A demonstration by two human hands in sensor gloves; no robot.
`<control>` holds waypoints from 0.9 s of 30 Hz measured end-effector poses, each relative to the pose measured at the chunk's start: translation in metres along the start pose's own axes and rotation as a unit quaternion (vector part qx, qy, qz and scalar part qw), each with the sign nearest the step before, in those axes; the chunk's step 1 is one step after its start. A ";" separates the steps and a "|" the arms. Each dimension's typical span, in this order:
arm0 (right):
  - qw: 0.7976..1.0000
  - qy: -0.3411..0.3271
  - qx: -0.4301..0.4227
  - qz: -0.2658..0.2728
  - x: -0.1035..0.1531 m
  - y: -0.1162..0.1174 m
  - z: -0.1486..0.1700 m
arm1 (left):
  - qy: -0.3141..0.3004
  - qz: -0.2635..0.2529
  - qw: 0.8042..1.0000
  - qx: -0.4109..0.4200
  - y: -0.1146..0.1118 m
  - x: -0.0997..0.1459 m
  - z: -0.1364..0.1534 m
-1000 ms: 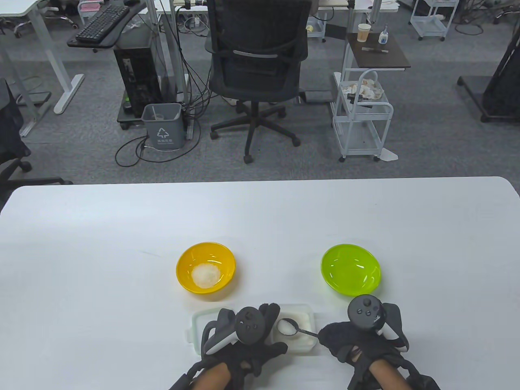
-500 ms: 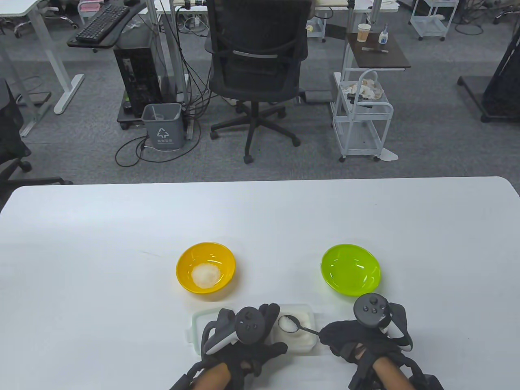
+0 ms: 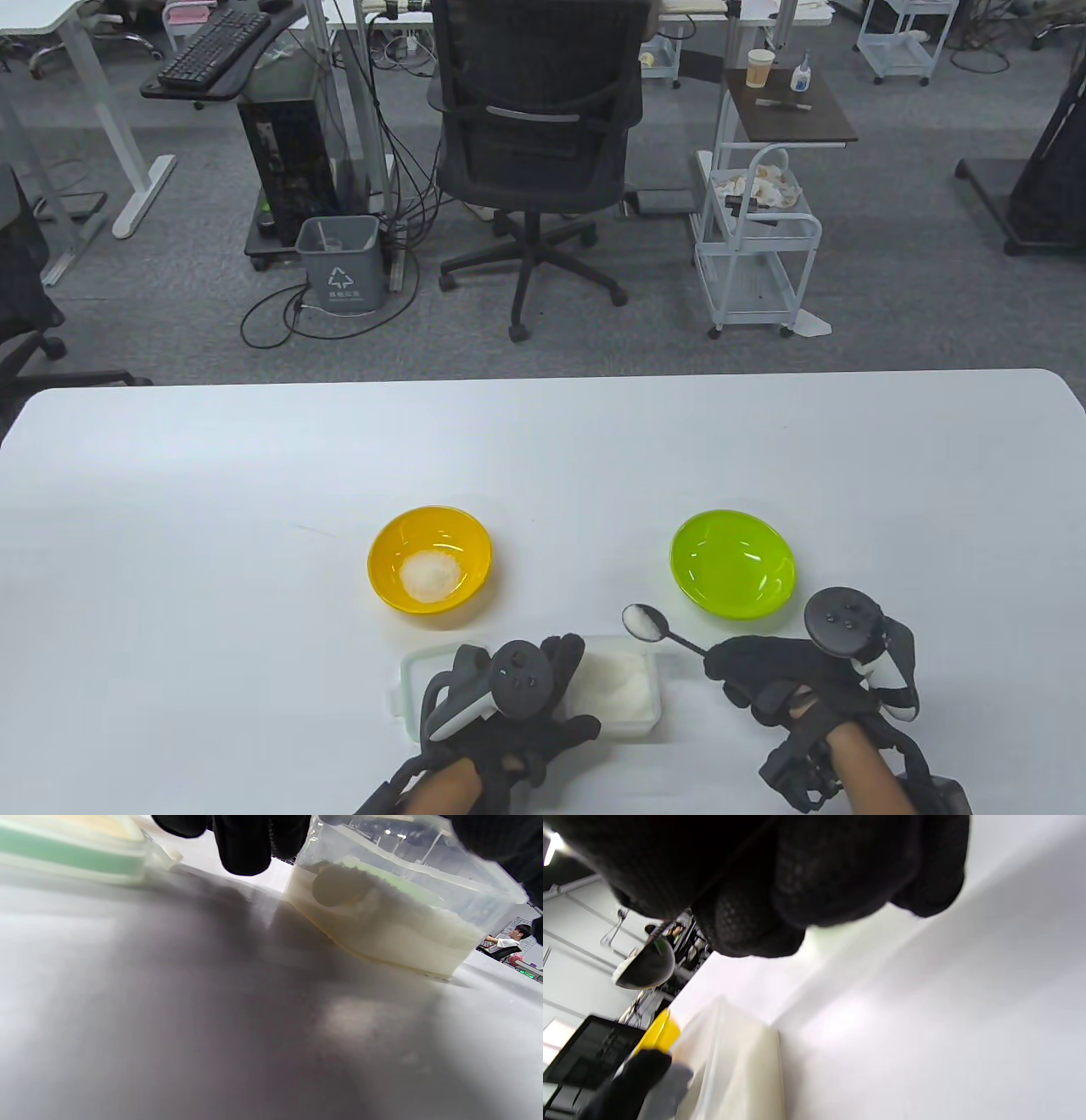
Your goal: Scoop white sugar from container into bowls
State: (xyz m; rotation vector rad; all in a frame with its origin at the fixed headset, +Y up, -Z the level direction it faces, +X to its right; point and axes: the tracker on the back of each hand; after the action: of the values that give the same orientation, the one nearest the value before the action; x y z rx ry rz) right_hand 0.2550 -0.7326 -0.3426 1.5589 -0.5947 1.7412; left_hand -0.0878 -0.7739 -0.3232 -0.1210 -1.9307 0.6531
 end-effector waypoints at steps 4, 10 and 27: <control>0.998 0.030 0.009 0.052 -0.006 -0.022 0.007 | 0.000 -0.001 1.000 -0.003 0.000 0.000 0.000; 0.988 0.071 0.043 0.128 -0.015 -0.038 0.022 | 0.000 0.000 1.000 -0.002 0.000 0.000 0.000; 0.930 0.067 0.224 0.284 -0.012 -0.032 0.023 | -0.001 0.002 1.000 0.005 0.000 0.000 0.000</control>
State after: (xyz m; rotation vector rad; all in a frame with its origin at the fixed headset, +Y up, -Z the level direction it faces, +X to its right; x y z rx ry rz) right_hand 0.2943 -0.7317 -0.3546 1.6455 -0.6521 2.5450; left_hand -0.0879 -0.7745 -0.3232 -0.1168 -1.9295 0.6661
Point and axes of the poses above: the tracker on the back of each hand, its own z axis roughly to the little-finger side, its own x axis roughly from the fingertips to the wrist, y = z × x, and after that the axes turned 8 degrees about z, right-handed
